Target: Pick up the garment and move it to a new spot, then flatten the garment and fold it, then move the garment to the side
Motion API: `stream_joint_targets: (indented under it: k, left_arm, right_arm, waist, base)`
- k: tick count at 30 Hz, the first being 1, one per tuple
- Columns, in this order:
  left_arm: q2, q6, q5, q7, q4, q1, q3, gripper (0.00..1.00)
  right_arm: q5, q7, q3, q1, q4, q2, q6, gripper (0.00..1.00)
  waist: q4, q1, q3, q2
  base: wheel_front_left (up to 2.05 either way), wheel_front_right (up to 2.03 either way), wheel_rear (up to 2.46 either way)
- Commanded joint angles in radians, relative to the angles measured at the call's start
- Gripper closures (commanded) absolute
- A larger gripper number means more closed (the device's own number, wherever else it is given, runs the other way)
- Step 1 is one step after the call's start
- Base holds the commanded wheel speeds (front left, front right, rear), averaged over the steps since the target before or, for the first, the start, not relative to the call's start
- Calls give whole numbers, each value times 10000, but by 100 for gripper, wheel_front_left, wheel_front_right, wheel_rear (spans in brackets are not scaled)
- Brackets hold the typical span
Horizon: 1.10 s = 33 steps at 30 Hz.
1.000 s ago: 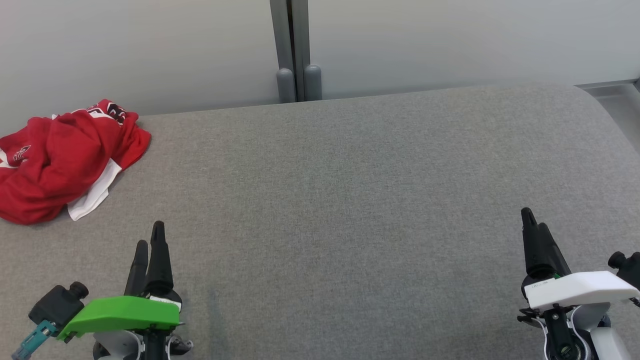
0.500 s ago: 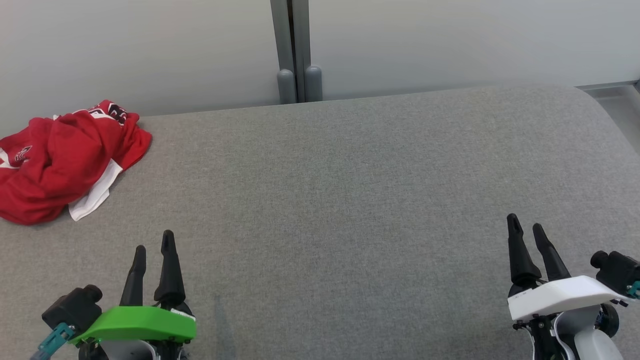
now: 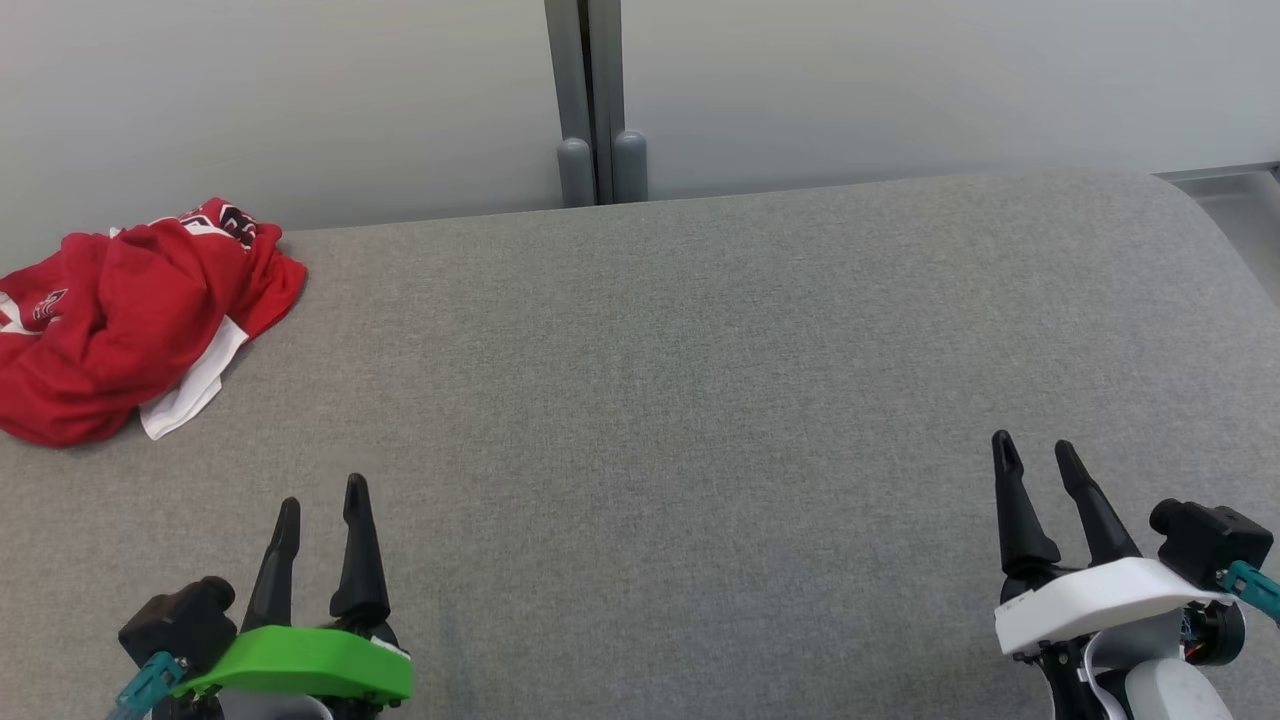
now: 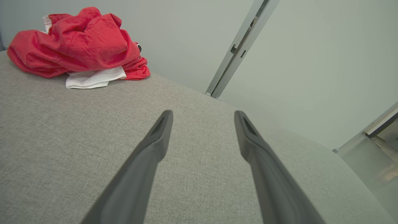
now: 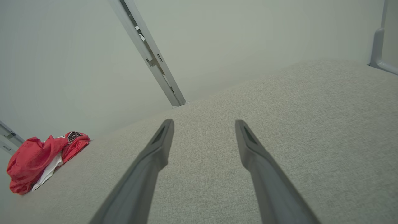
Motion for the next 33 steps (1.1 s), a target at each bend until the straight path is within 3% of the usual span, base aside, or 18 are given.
stream_joint_targets:
  k: [1,33]
  left_arm:
    - [78,-21,256,-102,-12,52,-22,0]
    - [105,-119,2266,-813,922,252,-236,0]
  right_arm:
    - [-324,-106,22,44,-75,-64,2,0]
    - [-3331,-827,294,155,455,-93,3,0]
  waist:
    - [2,0,0,0]
    - [91,0,-63,0]
  base:
    - [0,0,0]
    - [0,0,0]
